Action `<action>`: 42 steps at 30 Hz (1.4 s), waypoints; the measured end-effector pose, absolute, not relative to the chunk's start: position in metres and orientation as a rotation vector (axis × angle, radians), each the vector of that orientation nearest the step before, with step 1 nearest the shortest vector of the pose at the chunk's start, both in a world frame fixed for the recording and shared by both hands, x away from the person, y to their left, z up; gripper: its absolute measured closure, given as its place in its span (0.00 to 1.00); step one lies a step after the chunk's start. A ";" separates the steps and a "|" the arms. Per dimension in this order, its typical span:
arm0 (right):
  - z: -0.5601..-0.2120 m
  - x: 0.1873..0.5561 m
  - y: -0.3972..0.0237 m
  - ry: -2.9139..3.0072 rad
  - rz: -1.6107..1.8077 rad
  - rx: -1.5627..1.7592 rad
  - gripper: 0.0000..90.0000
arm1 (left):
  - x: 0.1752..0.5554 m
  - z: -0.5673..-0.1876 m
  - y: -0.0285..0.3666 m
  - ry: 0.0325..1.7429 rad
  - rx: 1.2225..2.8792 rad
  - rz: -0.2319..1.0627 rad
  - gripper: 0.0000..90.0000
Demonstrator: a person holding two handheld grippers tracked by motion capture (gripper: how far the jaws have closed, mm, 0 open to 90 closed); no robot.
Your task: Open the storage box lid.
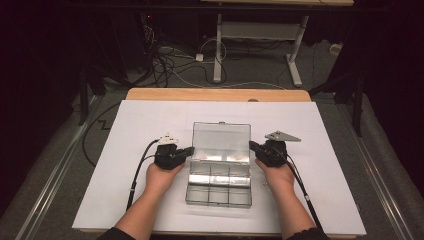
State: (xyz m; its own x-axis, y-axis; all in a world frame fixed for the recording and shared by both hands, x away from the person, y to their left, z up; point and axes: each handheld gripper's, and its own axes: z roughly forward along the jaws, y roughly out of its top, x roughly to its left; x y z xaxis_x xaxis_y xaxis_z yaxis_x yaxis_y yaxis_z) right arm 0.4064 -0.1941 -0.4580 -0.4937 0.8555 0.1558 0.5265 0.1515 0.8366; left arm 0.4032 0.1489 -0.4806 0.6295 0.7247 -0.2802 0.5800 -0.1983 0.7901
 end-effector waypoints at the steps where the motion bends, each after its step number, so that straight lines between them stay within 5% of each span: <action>1: -0.459 0.407 -0.194 2.086 1.264 1.327 1.00 | 0.403 -0.483 0.143 1.060 1.826 0.189 0.96; 25: -0.467 0.408 -0.197 2.202 1.143 1.309 1.00 | 0.395 -0.482 0.155 1.093 2.004 0.205 0.97; 36: -0.461 0.372 -0.226 2.151 1.258 1.255 1.00 | 0.352 -0.468 0.177 0.959 1.990 0.197 0.97; 42: -0.459 0.348 -0.240 2.171 1.293 1.201 0.89 | 0.315 -0.466 0.196 0.899 2.013 0.245 0.96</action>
